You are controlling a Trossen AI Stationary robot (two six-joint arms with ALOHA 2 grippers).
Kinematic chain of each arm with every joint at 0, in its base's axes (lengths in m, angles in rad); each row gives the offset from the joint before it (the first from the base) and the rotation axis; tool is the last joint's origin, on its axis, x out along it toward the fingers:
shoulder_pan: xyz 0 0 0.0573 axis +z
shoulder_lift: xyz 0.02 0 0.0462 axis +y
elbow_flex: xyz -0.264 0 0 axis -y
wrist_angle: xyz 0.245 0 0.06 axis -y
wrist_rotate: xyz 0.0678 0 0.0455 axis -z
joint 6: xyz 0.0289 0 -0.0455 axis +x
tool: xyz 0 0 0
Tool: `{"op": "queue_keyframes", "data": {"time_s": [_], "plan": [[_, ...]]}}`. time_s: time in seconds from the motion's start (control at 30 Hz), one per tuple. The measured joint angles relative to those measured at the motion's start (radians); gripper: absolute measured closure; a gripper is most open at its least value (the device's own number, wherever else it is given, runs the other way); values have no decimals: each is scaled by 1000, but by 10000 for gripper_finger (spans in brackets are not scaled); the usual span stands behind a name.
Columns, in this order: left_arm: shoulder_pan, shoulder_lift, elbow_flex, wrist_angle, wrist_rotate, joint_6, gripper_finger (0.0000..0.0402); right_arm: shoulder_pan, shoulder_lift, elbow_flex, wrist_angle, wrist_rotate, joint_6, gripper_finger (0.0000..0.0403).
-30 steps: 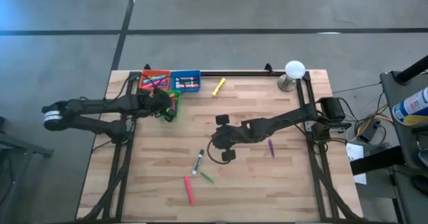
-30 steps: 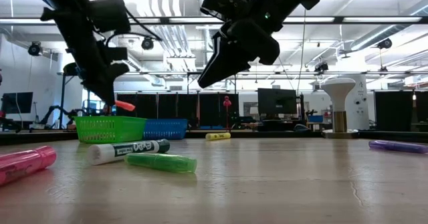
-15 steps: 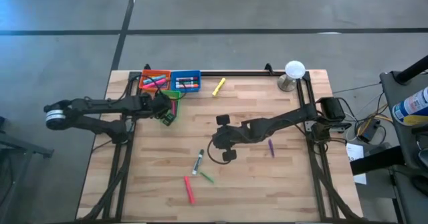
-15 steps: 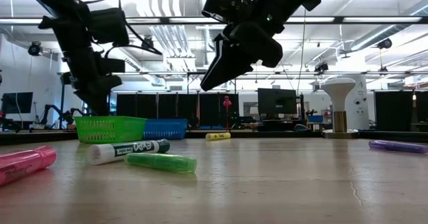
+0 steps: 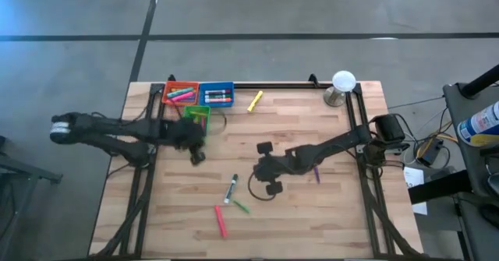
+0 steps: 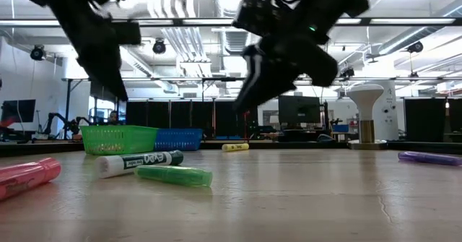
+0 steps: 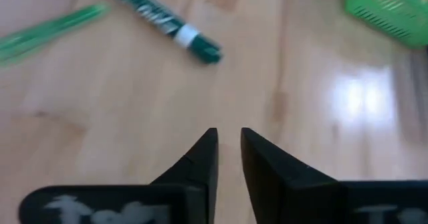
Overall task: Pick & Place Markers
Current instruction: Put the pink highlighter into the orange bin
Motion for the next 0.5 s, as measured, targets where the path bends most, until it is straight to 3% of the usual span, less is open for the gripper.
{"op": "queue_keyframes", "data": {"time_s": [0.27, 0.4, 0.5], "plan": [[-570, 120, 17, 196, -218, -185, 395, 100, -3, -139, 161, 5, 107, 377], [-732, 246, 83, 225, -309, -313, 399, 134, -3, -160, 169, 63, 144, 381], [-799, 362, 163, 225, -316, -338, 388, 151, -5, -169, 168, 85, 163, 381]]}}
